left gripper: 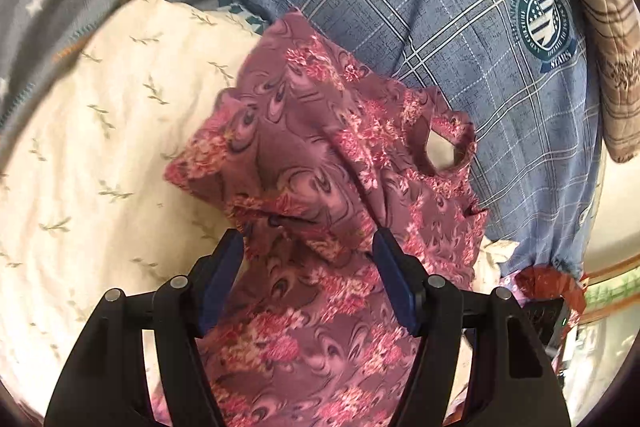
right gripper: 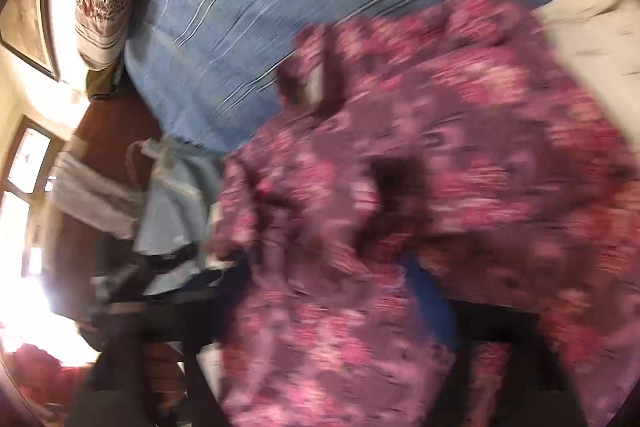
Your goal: Fold small clothes
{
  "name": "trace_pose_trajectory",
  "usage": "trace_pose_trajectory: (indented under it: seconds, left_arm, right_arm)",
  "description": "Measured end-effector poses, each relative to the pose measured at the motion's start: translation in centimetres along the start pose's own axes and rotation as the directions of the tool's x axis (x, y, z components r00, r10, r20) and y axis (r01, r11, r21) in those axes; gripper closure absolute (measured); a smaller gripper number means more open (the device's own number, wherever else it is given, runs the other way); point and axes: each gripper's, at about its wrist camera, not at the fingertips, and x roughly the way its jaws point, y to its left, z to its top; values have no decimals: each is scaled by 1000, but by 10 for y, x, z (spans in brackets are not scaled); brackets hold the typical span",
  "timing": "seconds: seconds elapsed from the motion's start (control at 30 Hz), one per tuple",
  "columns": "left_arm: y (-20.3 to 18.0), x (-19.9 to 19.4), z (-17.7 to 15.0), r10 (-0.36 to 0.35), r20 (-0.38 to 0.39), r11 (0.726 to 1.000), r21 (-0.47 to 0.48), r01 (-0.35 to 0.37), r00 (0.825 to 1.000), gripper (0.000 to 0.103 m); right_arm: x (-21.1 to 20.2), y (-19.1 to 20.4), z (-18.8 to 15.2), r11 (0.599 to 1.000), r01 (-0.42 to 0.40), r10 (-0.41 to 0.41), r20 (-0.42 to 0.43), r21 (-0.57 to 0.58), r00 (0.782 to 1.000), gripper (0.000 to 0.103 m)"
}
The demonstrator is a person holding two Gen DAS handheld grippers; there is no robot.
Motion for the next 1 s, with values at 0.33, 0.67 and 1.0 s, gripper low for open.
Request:
trace_pose_trajectory:
  seconds: [0.33, 0.67, 1.0]
  left_arm:
    - [14, 10, 18, -2, 6, 999, -51, 3, 1000, 37]
    - [1, 35, 18, 0, -33, 997, -72, -2, 999, 37]
    - [0, 46, 43, 46, 5, 995, -88, -46, 999, 68]
  right_arm:
    - [-51, -34, 82, 977, 167, -198, 268, 135, 943, 50]
    - [-20, -45, 63, 991, 118, -130, 257, 61, 957, 39]
    - [40, -56, 91, 993, 25, -51, 229, 115, 972, 99]
